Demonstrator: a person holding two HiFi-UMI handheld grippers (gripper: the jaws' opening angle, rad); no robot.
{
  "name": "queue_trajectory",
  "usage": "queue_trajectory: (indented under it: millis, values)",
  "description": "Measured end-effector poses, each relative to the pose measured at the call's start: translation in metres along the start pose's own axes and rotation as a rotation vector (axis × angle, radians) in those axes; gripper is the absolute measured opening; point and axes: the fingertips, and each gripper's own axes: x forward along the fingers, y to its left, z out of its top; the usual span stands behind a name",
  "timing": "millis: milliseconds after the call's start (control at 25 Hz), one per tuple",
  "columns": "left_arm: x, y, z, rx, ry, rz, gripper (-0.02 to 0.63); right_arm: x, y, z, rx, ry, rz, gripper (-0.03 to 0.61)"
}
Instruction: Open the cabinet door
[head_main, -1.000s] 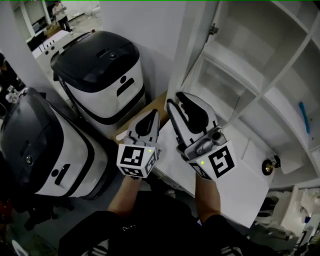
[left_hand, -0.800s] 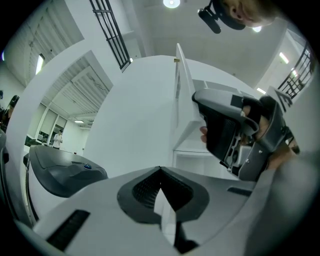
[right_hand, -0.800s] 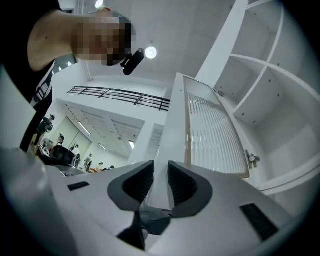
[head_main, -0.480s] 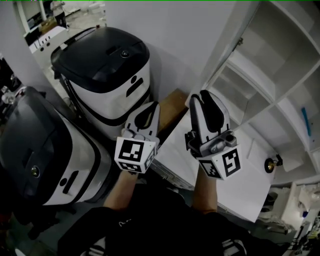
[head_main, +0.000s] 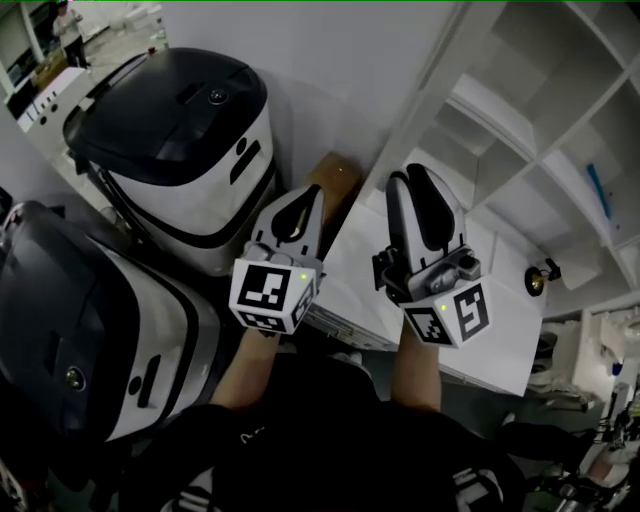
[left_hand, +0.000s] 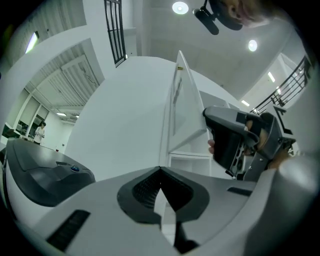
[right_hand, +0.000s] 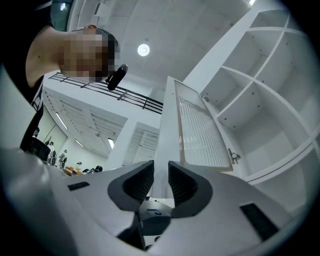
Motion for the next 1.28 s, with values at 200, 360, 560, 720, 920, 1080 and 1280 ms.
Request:
queue_trajectory:
  millis: [200,360,560,720,920,1080,1280]
  values:
    - [0.006,-0.02,-0.009,-0.021,0.019,-0.059,0.011,-0.023,-0.021,-0.007,-0.031,0.053,-0.13,0.054]
    - [0.01,-0.034,-0.02,-0.041,0.034,-0.095,0.011,-0.046,-0.035,-0.023,-0.041,0.116,-0.217,0.046]
    - [0.023,-0.07,-0.035,-0.058,0.066,-0.171,0.011,-0.085,-0.061,-0.039,-0.032,0.21,-0.344,0.034]
    - [0.032,-0.099,-0.045,-0.071,0.086,-0.234,0.011,-0.117,-0.079,-0.047,-0.045,0.271,-0.441,0.029]
    - [0.045,-0.136,-0.059,-0.083,0.118,-0.31,0.01,-0.151,-0.101,-0.055,-0.063,0.355,-0.549,0.021]
    - [0.054,-0.167,-0.07,-0.103,0.14,-0.376,0.011,-0.18,-0.115,-0.061,-0.082,0.424,-0.637,0.018]
    - [0.067,-0.205,-0.079,-0.112,0.163,-0.434,0.011,-0.215,-0.132,-0.061,-0.08,0.473,-0.712,0.018]
